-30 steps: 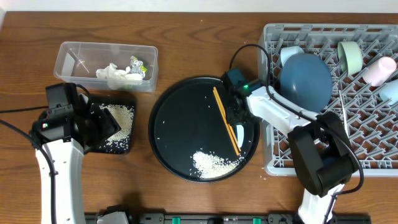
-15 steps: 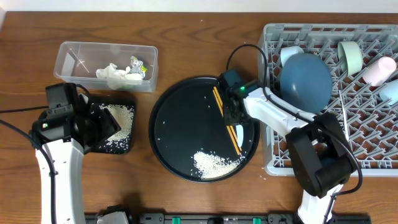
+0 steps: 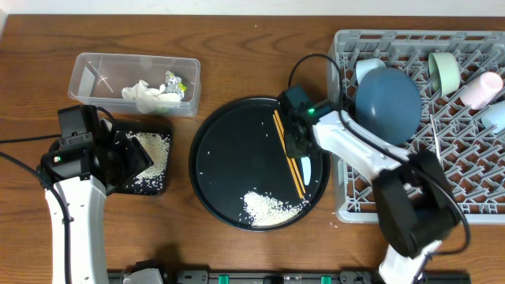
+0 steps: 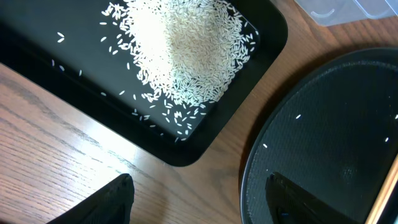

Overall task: Sort waste into correct bins and load items into the dishwasher rack
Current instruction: 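Reach right gripper to the chopsticks and white fork on the tray, then grasp one wooden chopstick with right gripper and lift it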

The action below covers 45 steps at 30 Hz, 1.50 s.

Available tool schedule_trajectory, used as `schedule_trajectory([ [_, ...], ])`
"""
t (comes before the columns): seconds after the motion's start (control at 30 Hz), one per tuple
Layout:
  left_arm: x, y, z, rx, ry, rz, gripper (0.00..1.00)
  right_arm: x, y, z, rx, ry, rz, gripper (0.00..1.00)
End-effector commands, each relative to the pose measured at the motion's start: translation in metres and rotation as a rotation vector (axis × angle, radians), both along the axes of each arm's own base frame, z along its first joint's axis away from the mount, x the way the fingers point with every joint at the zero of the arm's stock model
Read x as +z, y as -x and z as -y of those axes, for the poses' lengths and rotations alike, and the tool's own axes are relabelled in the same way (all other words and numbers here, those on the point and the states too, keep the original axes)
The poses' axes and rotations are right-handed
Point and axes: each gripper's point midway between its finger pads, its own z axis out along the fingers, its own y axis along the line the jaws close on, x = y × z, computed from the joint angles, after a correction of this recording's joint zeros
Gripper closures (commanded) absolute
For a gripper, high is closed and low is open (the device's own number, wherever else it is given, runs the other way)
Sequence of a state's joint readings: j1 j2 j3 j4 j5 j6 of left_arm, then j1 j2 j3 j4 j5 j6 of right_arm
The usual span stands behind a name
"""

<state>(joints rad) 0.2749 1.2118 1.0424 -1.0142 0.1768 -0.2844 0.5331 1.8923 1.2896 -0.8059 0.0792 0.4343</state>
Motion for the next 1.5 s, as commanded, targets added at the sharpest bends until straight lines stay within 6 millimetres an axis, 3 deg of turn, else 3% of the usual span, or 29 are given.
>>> schedule_trajectory([
  [0.0, 0.001, -0.001, -0.002, 0.007, -0.002, 0.000, 0.31, 0.056, -0.017, -0.002, 0.034, -0.051, 0.142, 0.98],
  [0.13, 0.001, -0.001, -0.002, 0.007, -0.002, 0.000, 0.31, 0.087, -0.015, 0.012, 0.040, -0.024, 0.211, 0.98],
  [0.3, 0.001, -0.001, -0.002, 0.007, -0.002, 0.000, 0.30, 0.130, -0.015, 0.054, 0.017, 0.032, 0.305, 0.99],
  [0.47, 0.001, -0.001, -0.002, 0.007, -0.002, 0.001, 0.31, 0.165, -0.014, 0.116, -0.013, 0.082, 0.366, 0.99],
  [0.6, 0.001, -0.001, -0.002, 0.007, -0.002, 0.000, 0.31, 0.177, -0.013, 0.174, -0.109, 0.128, 0.379, 0.99],
  [0.73, 0.001, -0.001, -0.002, 0.007, -0.002, 0.001, 0.31, 0.172, -0.007, 0.200, -0.127, 0.085, 0.335, 0.99],
  [0.87, 0.001, -0.001, -0.002, 0.007, -0.002, 0.001, 0.31, 0.171, -0.007, 0.187, -0.080, -0.013, 0.332, 0.99],
  [1.13, 0.001, -0.001, -0.002, 0.007, -0.002, 0.000, 0.30, 0.173, -0.011, 0.165, -0.032, -0.033, 0.348, 0.98],
  [1.47, 0.001, -0.001, -0.002, 0.007, -0.002, 0.001, 0.31, 0.174, -0.007, 0.119, 0.092, -0.104, 0.346, 0.87],
])
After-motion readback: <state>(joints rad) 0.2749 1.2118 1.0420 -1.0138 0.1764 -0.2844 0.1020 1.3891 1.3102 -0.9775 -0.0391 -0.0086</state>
